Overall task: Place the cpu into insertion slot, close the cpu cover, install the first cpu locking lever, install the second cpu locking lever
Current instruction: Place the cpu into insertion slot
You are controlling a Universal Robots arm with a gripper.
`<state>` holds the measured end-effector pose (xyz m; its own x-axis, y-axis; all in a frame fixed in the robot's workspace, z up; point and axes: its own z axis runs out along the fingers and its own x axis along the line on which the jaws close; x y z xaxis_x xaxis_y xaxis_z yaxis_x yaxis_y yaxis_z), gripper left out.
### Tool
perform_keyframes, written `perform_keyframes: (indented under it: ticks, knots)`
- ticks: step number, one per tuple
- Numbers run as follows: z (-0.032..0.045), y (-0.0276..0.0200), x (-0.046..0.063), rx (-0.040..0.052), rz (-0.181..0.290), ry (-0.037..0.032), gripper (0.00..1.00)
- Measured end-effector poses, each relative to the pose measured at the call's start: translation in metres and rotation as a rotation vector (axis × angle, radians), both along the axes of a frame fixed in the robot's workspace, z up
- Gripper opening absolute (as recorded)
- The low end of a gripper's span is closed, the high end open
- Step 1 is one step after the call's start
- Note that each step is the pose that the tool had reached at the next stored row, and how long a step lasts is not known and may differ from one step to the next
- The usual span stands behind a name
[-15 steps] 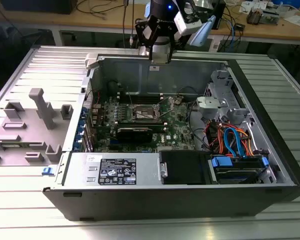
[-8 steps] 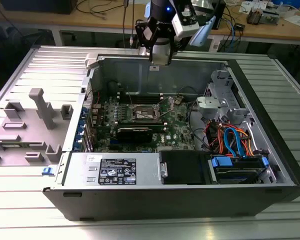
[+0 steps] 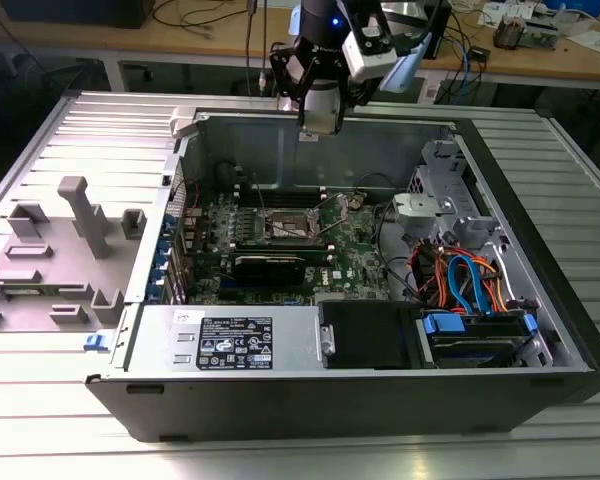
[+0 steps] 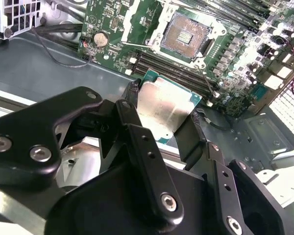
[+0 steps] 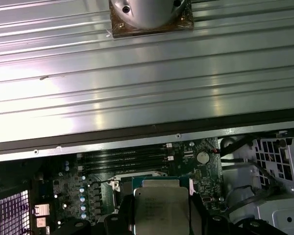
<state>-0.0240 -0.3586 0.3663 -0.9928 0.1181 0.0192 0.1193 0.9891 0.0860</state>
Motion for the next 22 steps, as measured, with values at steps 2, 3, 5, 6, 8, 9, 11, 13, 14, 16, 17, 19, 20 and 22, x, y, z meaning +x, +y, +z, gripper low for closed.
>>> perform_keyframes:
  ticks: [2,3,5,6,8,9,11,13,14,16,17,19,20,22]
  knots:
    - [-0.0006,-0.0001,0.0001,-0.0002,-0.015,0.0000,0.55]
    - [-0.0008,-0.0001,0.0000,-0.0003,-0.021,0.0001,0.55]
    - [-0.0008,-0.0001,-0.0001,-0.0001,-0.022,0.0000,0.55]
    - [-0.0008,-0.0001,-0.0001,-0.0003,-0.022,0.0000,0.55]
    - [-0.0009,-0.0001,-0.0001,-0.0002,-0.022,0.0000,0.55]
    - [-0.0009,-0.0001,-0.0001,-0.0002,-0.022,0.0000,0.55]
    - [-0.0010,-0.0004,-0.0001,0.0002,-0.022,-0.0002,0.55]
    - [-0.0009,-0.0010,-0.0001,-0.0001,-0.022,0.0000,0.55]
    - [-0.0009,-0.0013,-0.0001,0.0000,-0.022,-0.0001,0.55]
    - [-0.0009,-0.0017,-0.0001,-0.0002,-0.022,0.0000,0.55]
    - [-0.0010,-0.0018,-0.0001,-0.0005,-0.024,0.0001,0.55]
    - [-0.0016,-0.0018,0.0000,-0.0003,-0.042,0.0000,0.55]
    - [-0.0020,-0.0018,-0.0001,-0.0002,-0.057,-0.0001,0.55]
    - [-0.0022,-0.0019,-0.0001,-0.0002,-0.073,0.0001,0.55]
